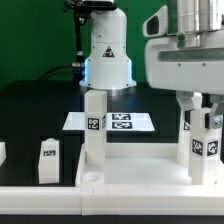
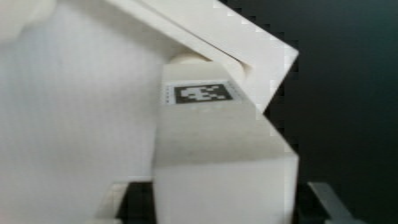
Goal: Assemble desk
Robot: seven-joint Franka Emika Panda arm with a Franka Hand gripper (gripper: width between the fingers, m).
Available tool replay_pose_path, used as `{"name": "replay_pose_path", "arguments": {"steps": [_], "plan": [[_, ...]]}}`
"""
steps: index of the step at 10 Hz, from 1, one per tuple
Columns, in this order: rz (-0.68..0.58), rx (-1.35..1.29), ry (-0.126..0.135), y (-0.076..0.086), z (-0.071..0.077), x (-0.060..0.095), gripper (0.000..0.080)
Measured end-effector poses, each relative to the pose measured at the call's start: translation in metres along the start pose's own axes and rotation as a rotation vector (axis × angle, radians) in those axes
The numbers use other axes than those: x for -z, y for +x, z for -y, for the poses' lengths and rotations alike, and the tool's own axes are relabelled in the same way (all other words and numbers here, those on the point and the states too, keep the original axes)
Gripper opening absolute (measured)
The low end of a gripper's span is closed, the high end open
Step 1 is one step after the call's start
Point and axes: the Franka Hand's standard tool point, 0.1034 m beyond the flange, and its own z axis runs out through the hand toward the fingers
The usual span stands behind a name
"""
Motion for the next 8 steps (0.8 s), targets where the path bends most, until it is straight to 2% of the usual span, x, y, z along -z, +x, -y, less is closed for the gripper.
{"name": "replay_pose_path", "arguments": {"steps": [1, 2, 3, 5, 6, 7, 8], "plan": [[-0.001, -0.227, -0.005, -0.0024, -0.0007, 0.0, 0.029], [0.037, -0.452, 0.009, -0.0018, -0.0004, -0.0004, 0.0291], [0.052, -0.554, 0.008, -0.0029, -0.0007, -0.0006, 0.0291], [0.051, -0.518, 0.007, -0.0041, -0.0008, -0.0007, 0.0291], [0.049, -0.456, 0.007, -0.0043, -0.0013, -0.0015, 0.0368], [0.049, -0.249, 0.011, -0.0056, -0.0012, -0.0019, 0.0368], [0.054, -0.016, 0.018, -0.0066, -0.0003, -0.002, 0.0565]]}}
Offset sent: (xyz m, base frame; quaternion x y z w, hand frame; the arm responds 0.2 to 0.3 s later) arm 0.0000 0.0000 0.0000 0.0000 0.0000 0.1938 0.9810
